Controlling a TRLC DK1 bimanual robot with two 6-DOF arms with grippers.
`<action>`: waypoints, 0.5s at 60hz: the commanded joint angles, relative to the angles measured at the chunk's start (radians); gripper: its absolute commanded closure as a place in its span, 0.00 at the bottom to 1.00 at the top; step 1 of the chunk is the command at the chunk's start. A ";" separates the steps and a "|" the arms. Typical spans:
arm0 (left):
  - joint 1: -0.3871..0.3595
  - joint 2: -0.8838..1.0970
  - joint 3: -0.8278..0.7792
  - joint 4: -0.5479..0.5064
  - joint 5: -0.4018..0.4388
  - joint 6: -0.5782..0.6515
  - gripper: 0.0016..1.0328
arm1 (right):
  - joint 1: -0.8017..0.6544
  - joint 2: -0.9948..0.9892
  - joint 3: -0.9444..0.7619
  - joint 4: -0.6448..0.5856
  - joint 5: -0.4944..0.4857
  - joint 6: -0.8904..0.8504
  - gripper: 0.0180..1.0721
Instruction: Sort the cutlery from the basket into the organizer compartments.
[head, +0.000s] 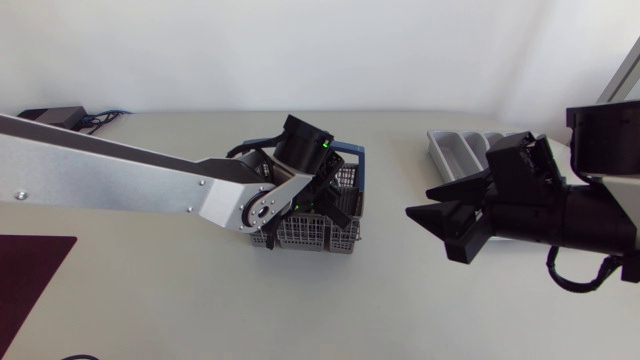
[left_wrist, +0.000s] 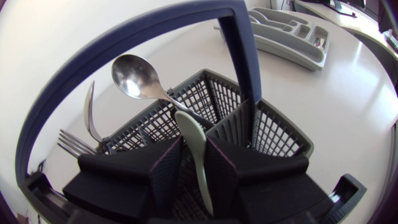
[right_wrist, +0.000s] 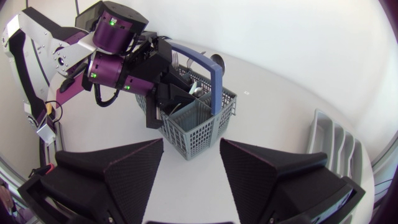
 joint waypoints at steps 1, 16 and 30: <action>0.004 0.001 -0.030 -0.042 0.024 -0.015 0.82 | 0.003 -0.016 -0.029 0.004 -0.002 0.005 0.36; 0.018 -0.077 -0.090 -0.059 0.095 0.017 0.83 | 0.001 -0.019 -0.035 0.002 -0.002 -0.006 0.36; 0.028 -0.112 -0.127 -0.057 0.140 0.039 0.85 | 0.003 -0.021 -0.038 0.004 -0.002 -0.009 0.36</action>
